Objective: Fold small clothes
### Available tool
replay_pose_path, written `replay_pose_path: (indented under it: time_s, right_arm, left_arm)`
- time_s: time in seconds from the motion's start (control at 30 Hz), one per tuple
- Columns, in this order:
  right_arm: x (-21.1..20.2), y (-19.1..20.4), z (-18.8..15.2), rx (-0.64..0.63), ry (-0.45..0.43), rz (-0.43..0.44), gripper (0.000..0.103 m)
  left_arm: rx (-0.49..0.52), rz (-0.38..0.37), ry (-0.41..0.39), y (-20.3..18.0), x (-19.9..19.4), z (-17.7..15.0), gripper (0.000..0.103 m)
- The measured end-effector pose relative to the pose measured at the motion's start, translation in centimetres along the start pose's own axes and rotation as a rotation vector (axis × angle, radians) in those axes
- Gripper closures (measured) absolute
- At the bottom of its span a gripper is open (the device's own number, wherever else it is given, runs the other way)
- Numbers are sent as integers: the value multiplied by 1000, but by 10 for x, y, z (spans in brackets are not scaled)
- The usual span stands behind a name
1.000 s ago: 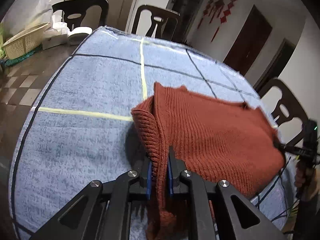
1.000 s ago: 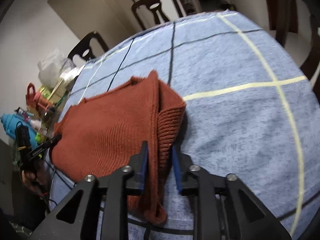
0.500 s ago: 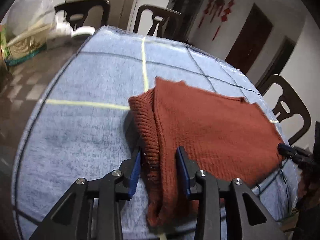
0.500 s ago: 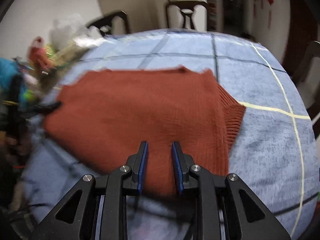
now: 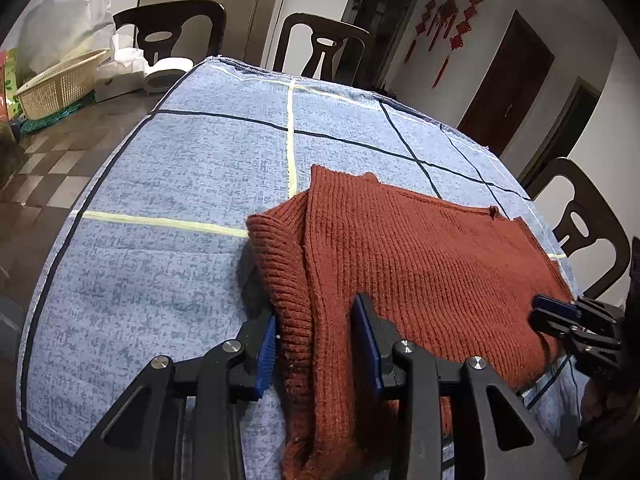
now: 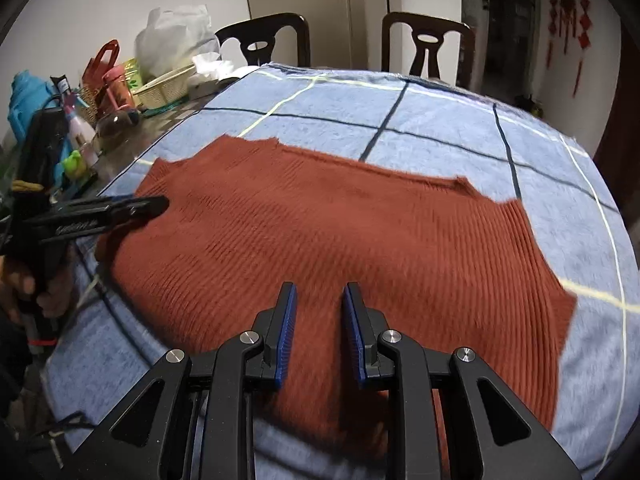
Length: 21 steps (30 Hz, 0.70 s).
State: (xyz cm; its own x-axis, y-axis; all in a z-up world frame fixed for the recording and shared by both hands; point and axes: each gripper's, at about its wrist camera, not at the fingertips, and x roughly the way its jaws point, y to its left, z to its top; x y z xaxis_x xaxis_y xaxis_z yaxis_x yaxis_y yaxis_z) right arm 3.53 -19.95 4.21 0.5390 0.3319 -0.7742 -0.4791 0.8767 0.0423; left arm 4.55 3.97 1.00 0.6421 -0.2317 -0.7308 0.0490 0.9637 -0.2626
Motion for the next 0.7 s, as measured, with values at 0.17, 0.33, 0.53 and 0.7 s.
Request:
replay_pose_path:
  time_s: [0.17, 0.33, 0.53, 0.7]
  right_arm:
    - [-6, 2, 7, -4, -12, -14, 78]
    - [-17, -3, -4, 13, -11, -21, 78]
    - [-36, -27, -20, 71, -7, -85, 78]
    - [-50, -47, -32, 109, 3, -151, 78]
  left_arm:
    - [32, 31, -1, -6, 1, 0, 64]
    - [43, 33, -6, -8, 0, 0, 71]
    - [71, 36, -16, -19, -6, 4, 87]
    - [40, -84, -34, -30, -27, 21, 88]
